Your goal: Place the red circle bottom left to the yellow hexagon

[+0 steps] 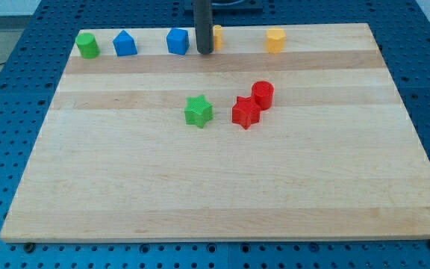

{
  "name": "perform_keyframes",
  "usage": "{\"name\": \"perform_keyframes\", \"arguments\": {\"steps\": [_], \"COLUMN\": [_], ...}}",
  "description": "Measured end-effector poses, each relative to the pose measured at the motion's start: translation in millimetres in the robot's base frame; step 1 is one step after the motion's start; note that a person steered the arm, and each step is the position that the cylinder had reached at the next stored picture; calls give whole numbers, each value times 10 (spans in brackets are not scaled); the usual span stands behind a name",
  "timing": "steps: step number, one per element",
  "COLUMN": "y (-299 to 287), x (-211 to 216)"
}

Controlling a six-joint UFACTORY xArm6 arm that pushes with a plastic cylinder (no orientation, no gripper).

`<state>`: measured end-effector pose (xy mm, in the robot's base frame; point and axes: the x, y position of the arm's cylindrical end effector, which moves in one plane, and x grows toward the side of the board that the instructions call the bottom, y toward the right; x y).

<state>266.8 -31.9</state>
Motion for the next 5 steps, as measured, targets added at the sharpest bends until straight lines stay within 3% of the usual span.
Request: {"name": "perform_keyframes", "arguments": {"steps": [2,3,4,5], "y": [89,490,1085,1081], "x": [1143,1653,1594,1238]}}
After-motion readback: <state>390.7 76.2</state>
